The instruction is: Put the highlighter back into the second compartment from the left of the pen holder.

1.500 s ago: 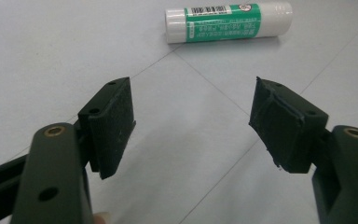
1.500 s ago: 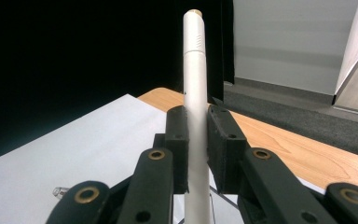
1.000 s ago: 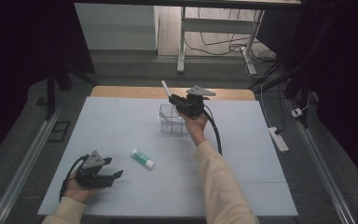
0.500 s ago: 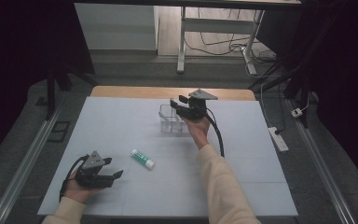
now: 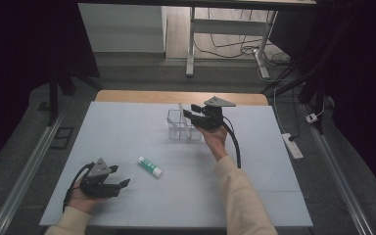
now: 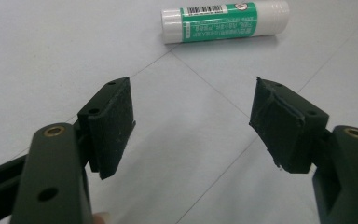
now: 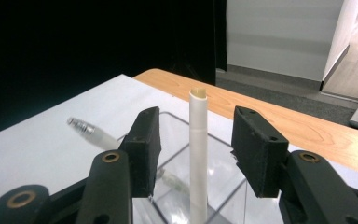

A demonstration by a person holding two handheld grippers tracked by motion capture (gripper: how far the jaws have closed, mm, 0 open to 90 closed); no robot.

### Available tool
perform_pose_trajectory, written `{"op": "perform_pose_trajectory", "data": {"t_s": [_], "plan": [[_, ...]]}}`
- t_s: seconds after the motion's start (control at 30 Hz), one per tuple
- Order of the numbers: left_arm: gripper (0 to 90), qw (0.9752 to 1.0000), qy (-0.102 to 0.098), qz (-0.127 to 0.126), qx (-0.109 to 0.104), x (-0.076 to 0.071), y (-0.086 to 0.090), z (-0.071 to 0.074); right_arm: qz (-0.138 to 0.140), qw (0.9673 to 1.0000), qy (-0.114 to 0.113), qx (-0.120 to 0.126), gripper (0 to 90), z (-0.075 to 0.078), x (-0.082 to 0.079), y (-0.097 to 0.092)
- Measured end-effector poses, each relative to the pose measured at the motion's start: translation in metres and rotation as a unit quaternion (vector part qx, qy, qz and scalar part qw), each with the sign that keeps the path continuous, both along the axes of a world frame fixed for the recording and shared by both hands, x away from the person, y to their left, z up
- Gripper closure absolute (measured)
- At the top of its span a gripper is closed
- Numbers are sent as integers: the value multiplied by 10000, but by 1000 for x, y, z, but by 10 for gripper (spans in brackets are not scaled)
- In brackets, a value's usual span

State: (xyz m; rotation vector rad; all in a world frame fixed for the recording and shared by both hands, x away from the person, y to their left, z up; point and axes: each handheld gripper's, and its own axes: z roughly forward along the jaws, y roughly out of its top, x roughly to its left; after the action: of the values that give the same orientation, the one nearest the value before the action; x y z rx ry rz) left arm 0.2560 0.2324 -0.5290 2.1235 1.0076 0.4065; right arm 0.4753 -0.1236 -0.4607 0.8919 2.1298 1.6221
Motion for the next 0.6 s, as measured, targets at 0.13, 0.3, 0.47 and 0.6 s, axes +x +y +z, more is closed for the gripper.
{"op": "perform_pose_trajectory", "data": {"t_s": [0.13, 0.3, 0.47, 0.6], "plan": [[298, 10000, 3, -4, 9, 0, 0, 0, 40, 10000, 12, -65, 513, 2, -4, -6], [299, 10000, 7, -6, 19, 0, 0, 0, 99, 9999, 21, -141, 516, 3, -13, -14], [298, 10000, 2, 9, 20, 0, 0, 0, 168, 9996, 59, -225, 521, 1, -21, -19], [298, 10000, -10, 16, 27, 0, -1, 1, 199, 9994, 74, -261, 521, -1, -29, -24]]}}
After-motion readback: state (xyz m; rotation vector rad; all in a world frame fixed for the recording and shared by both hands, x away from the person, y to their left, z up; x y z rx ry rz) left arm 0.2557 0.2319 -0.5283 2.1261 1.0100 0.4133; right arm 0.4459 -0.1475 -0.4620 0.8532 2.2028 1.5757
